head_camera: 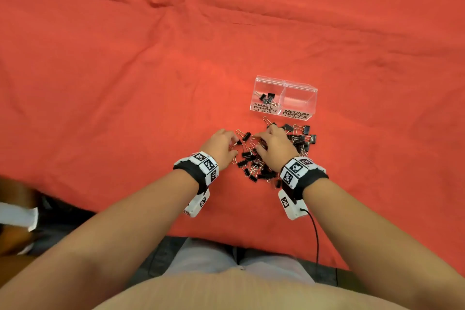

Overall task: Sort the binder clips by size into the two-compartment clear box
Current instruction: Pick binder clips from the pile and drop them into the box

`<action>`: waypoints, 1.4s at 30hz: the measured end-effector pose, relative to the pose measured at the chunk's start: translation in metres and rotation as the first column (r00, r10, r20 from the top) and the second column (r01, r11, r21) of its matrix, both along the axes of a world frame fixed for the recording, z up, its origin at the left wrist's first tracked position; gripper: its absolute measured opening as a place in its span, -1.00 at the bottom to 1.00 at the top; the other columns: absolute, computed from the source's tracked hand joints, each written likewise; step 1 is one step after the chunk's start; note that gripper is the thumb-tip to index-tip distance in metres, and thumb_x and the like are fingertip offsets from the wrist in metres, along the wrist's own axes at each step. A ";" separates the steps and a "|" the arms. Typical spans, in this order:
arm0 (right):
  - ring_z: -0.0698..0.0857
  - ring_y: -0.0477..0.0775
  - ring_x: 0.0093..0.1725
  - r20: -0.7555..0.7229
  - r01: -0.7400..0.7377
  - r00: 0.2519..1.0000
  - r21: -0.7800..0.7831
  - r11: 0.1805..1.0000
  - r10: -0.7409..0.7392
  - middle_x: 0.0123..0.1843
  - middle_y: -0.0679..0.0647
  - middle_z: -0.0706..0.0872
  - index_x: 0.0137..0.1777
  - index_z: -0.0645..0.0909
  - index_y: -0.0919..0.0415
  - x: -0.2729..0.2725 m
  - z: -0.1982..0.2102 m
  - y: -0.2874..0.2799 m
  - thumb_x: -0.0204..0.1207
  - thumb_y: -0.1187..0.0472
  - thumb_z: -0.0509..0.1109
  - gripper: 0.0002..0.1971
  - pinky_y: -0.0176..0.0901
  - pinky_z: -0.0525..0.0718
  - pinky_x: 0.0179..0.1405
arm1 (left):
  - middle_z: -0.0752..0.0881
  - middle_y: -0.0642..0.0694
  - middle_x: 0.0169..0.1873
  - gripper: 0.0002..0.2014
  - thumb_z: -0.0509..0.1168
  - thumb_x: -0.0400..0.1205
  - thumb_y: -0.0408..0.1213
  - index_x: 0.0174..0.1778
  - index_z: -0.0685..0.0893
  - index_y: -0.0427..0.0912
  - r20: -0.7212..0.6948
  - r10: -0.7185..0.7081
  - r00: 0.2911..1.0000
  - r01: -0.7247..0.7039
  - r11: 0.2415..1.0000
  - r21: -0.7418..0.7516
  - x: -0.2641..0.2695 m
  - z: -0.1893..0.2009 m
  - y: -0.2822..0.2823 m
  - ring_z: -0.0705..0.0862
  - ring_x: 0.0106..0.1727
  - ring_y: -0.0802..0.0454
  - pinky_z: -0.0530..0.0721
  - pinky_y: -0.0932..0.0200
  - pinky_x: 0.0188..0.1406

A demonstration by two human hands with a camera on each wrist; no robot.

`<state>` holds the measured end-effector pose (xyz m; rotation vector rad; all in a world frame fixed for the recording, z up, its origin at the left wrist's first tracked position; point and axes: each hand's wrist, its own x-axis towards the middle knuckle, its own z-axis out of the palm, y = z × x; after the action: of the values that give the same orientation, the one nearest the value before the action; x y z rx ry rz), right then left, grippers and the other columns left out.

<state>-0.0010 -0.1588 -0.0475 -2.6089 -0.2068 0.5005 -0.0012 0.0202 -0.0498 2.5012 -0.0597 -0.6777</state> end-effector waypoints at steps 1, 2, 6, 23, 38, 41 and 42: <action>0.43 0.10 0.23 -0.005 0.050 0.999 -0.004 0.999 -0.050 0.13 0.11 0.48 0.37 0.54 0.11 0.003 0.001 -0.003 0.58 0.13 0.27 -0.63 0.04 0.61 0.18 | 0.60 -0.05 0.04 -0.73 0.40 0.54 -0.26 0.14 0.59 -0.06 -0.003 0.002 1.000 -0.002 1.000 -0.007 -0.001 -0.001 0.002 0.59 0.24 -0.11 0.62 -0.10 0.27; 0.42 0.11 0.26 -0.002 0.088 0.996 -0.006 0.996 -0.089 0.15 0.12 0.48 0.38 0.53 0.13 0.005 0.002 -0.006 0.58 0.14 0.26 -0.63 0.03 0.59 0.21 | 0.61 -0.07 0.07 -0.74 0.40 0.54 -0.26 0.13 0.58 -0.07 0.001 0.002 1.000 -0.002 1.000 -0.015 -0.002 -0.001 0.003 0.58 0.29 -0.13 0.61 -0.11 0.29; 0.41 0.12 0.28 0.035 0.081 0.996 0.008 0.997 -0.081 0.15 0.13 0.51 0.30 0.59 0.15 0.003 0.009 -0.007 0.58 0.21 0.25 -0.69 -0.04 0.48 0.27 | 0.57 -0.04 0.01 -0.82 0.37 0.54 -0.26 0.00 0.53 -0.06 0.063 -0.006 0.998 0.008 1.000 -0.025 -0.005 -0.003 0.003 0.63 0.01 -0.05 0.68 -0.09 0.07; 0.43 0.15 0.22 -0.004 0.029 1.000 -0.016 0.999 -0.029 0.10 0.14 0.54 0.05 0.59 0.25 -0.003 0.002 0.004 0.45 0.34 0.32 -0.81 -0.09 0.46 0.21 | 0.48 -0.13 0.04 -0.63 0.26 0.49 -0.45 0.23 0.55 -0.15 0.074 -0.047 0.996 0.055 0.992 -0.110 -0.008 -0.001 0.000 0.61 -0.03 -0.12 0.63 -0.05 0.10; 0.56 0.13 0.12 0.021 0.068 0.997 0.017 0.998 -0.068 0.05 0.17 0.62 0.02 0.66 0.29 0.009 0.005 0.008 0.50 0.32 0.27 -0.82 0.03 0.61 0.12 | 0.54 -0.19 0.12 -0.79 0.25 0.62 -0.39 0.17 0.60 -0.25 0.112 -0.008 0.994 0.020 0.994 -0.109 -0.004 -0.013 -0.010 0.58 0.16 -0.14 0.55 -0.01 0.29; 0.58 -0.05 -0.20 -0.002 0.255 0.966 0.138 0.957 -0.258 -0.10 0.06 0.64 -0.01 0.66 0.23 0.010 0.012 -0.004 0.50 0.32 0.30 -0.86 -0.27 0.59 -0.19 | 0.53 -0.20 0.18 -0.67 0.25 0.63 -0.35 0.33 0.53 -0.26 0.134 -0.044 0.990 0.055 0.995 -0.084 -0.004 -0.013 -0.012 0.56 0.25 -0.14 0.50 0.01 0.36; 0.55 -0.12 -0.26 -0.024 0.319 0.947 0.175 0.932 -0.320 -0.16 0.02 0.63 -0.02 0.66 0.21 0.010 0.014 -0.009 0.51 0.32 0.31 -0.87 -0.37 0.52 -0.30 | 0.52 -0.20 0.21 -0.64 0.26 0.64 -0.32 0.37 0.50 -0.26 0.134 -0.053 0.990 0.063 0.995 -0.073 -0.005 -0.012 -0.012 0.54 0.28 -0.14 0.50 0.01 0.37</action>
<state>0.0092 -0.1675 -0.0332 -2.4050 0.1649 0.3424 -0.0060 0.0077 -0.0621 2.4751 -0.2046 -0.5219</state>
